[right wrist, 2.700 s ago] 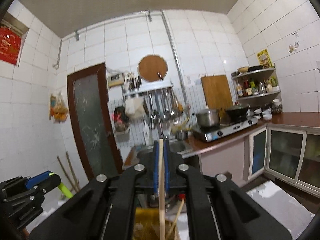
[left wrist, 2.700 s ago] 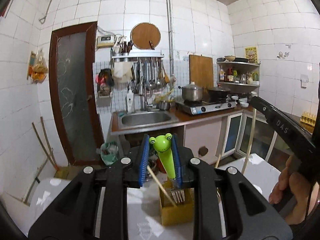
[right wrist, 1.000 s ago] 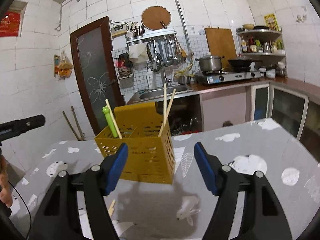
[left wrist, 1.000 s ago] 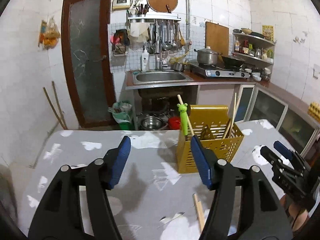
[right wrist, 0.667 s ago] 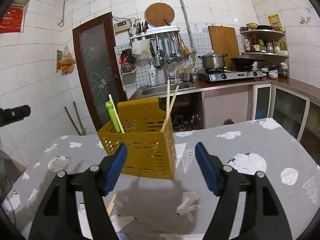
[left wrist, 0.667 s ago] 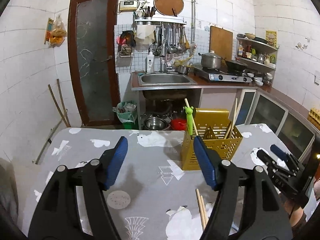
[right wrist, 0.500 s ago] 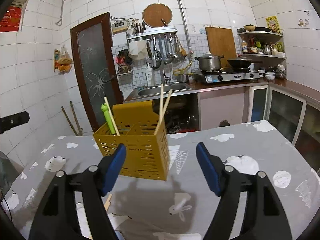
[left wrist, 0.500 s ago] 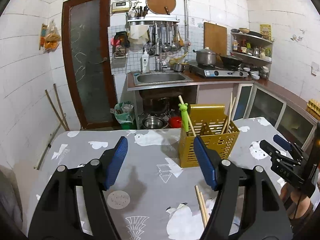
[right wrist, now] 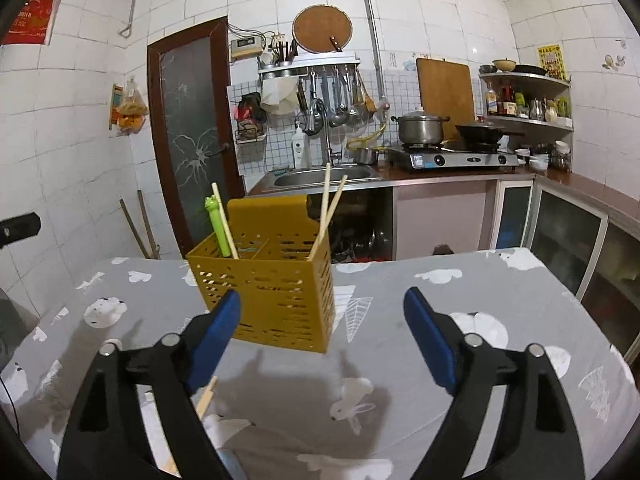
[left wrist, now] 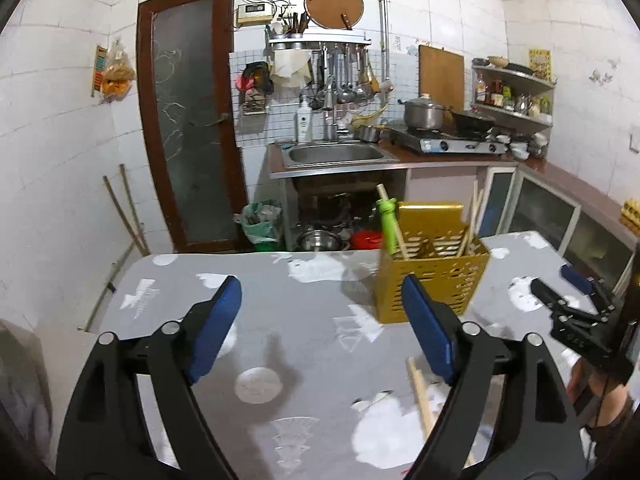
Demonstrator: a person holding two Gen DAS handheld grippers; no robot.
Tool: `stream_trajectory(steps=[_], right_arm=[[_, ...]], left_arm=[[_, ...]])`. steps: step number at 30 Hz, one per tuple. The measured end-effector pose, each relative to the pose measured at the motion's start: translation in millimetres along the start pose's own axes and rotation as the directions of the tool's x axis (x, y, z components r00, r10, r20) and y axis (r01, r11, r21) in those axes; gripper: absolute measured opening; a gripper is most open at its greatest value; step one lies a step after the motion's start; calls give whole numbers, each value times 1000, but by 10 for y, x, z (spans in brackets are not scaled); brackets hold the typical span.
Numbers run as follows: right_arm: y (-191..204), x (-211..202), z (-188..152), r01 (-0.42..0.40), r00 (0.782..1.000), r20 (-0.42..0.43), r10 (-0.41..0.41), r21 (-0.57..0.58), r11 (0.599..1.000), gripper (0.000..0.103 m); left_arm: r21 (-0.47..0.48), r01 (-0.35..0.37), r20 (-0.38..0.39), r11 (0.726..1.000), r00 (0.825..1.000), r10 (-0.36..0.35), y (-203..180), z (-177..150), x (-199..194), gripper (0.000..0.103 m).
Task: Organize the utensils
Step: 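Open both tools and withdraw them from the yellow holder toward the table, then close the right tool on the blue-grey spoon while the left tool moves to a chopstick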
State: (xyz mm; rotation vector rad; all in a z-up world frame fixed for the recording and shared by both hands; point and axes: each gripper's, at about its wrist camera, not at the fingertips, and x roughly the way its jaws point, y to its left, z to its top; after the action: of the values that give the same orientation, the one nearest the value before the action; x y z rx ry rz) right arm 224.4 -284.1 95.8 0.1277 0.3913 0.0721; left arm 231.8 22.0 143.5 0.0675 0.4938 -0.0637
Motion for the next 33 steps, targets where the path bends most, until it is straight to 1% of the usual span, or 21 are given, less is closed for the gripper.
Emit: stream_trajectory(steps=[2,4,8,12,14,16,19,22,24,25,27,33], right_arm=[[52,-21,-19,6,1000,8,-6,-8,1000,92],[95,-28,-28,5,1000,8,-5,-24,1000,92],[165,-25,-23,4,1000,13,-3,-47,999,92],[231,-24,-44,-15,1000,6,16,-49,999,93],[265,-54,-38,-17,1000,14,18,-67,998,93],[274,-105,-12,-16,999,30,19,-82,997,93],[222,-177,53,-17,999,47,21,-85,996,96],[104,-233,108,-15,999,39,17,-54,998,96],[28,-267,126,5,999,34,-4,-42,999,96],[-4,-274,125,10,1000,25,-9,-36,999,96],[-59,-272,104,13,1000,1,-13,-20,1000,96],[-197,-180,-121,12,993,-115,-9,29,999,96]], left_arm=[[-6,-9,-9,1000,1000,9,61,-38,10,84],[-20,-7,-15,1000,1000,6,108,-61,16,85],[-8,-16,-11,1000,1000,16,121,-94,3,85],[-40,-8,-20,999,1000,7,182,-156,-48,86],[-28,-18,-20,999,1000,17,187,-156,-62,86],[-20,-28,-4,999,1000,28,189,-148,-100,87],[-39,-7,0,999,1000,7,195,-122,-118,90],[-48,19,9,999,1000,-18,141,-62,-89,92],[-56,49,23,997,999,-48,85,-22,-63,95],[-60,63,27,996,998,-61,62,-10,-47,97],[-58,81,26,995,996,-80,-17,4,32,98],[-57,145,-42,988,988,-148,-265,-42,395,98]])
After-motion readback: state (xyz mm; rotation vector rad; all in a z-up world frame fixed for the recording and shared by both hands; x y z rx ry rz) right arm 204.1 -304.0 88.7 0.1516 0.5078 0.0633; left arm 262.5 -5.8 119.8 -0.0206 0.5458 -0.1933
